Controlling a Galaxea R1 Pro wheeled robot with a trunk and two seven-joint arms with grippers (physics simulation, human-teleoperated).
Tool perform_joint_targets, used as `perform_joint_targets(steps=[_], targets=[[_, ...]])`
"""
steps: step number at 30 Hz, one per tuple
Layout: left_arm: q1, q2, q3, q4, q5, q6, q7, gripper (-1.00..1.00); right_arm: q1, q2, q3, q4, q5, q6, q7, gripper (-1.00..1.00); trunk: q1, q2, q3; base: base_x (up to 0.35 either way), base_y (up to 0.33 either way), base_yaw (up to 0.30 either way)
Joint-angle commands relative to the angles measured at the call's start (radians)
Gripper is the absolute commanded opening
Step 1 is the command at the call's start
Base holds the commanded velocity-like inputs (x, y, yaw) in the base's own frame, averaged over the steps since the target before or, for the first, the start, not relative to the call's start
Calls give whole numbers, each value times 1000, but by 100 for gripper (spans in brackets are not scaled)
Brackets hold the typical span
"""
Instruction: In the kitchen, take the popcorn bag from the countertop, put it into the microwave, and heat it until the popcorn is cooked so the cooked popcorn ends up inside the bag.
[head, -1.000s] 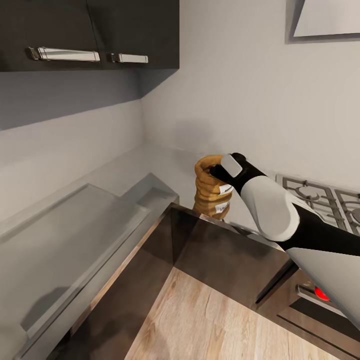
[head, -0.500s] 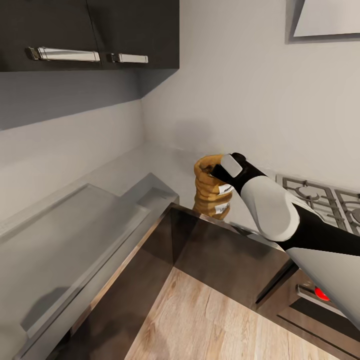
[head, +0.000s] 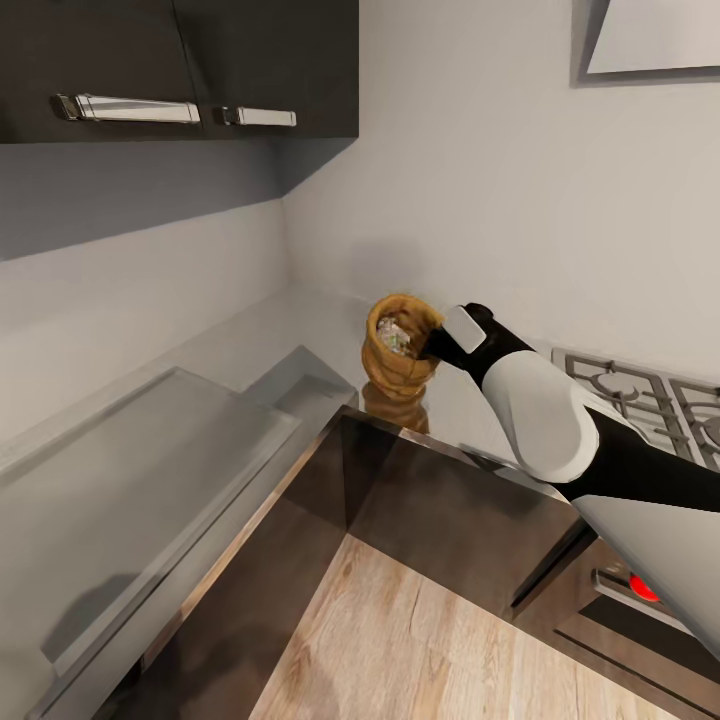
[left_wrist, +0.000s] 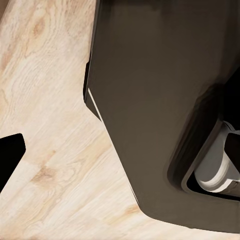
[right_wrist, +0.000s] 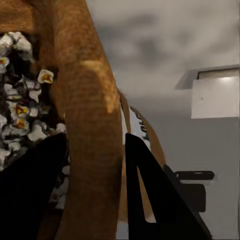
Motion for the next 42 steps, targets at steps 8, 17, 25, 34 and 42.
perform_joint_targets(steps=[8, 17, 25, 34, 42], targets=[[0, 0, 2, 0, 4, -2, 0, 100, -1, 0, 4, -183, -10, 230, -40, -100, 0, -1, -1, 0, 0, 0], [0, 0, 2, 0, 4, -2, 0, 100, 0, 0, 192, -355, -10, 536, -117, -100, 0, -1, -1, 0, 0, 0], [0, 1, 1, 0, 4, -2, 0, 100, 0, 0, 202, -491, -9, 536, -118, -100, 0, -1, -1, 0, 0, 0], [0, 0, 2, 0, 4, -2, 0, 100, 0, 0, 201, -493, -13, 536, -117, -100, 0, -1, -1, -226, 0, 0], [0, 0, 2, 0, 4, -2, 0, 100, 0, 0, 201, -486, -18, 536, -116, -100, 0, -1, -1, -345, 0, 0]])
